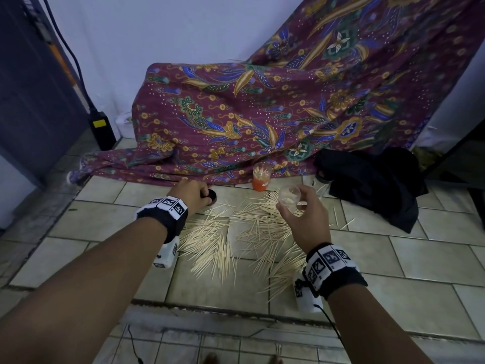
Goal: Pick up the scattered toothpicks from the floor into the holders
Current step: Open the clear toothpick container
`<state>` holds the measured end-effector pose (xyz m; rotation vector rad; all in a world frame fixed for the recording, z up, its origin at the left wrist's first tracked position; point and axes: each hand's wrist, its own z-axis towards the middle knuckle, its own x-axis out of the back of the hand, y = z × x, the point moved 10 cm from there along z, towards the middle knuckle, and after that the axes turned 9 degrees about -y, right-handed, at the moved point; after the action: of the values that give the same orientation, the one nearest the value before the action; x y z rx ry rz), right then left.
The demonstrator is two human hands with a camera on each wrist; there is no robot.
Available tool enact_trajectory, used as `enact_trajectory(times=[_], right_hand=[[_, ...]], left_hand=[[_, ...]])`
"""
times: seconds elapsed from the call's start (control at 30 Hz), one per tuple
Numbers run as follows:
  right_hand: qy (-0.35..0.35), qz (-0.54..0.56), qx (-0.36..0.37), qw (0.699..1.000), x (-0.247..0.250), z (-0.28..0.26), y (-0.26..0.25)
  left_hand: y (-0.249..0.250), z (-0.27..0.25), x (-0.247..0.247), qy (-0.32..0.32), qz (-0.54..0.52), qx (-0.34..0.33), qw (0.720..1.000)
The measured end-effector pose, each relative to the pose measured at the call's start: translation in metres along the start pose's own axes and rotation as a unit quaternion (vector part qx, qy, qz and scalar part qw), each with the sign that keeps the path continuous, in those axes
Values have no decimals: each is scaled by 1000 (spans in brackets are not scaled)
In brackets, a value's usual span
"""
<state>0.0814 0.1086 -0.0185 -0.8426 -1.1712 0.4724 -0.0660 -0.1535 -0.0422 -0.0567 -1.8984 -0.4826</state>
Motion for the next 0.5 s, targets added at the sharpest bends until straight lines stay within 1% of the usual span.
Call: enact_trajectory(times=[0.07, 0.13, 0.23, 0.37, 0.5], right_hand=[[1, -1, -1, 1000, 4, 1, -1], [4, 2, -4, 1000, 9, 1, 0], [6, -2, -9, 1000, 18, 3, 1], [8, 2, -25, 1000, 27, 4, 12], [14, 5, -31, 999, 32, 7, 24]], left_hand=[[13, -2, 6, 14, -5, -24, 1000], [33, -3, 10, 22, 1, -68, 997], [67, -5, 10, 11, 22, -117, 993], [114, -5, -1, -25, 52, -162, 985], [148, 6, -31, -92, 113, -194, 970]])
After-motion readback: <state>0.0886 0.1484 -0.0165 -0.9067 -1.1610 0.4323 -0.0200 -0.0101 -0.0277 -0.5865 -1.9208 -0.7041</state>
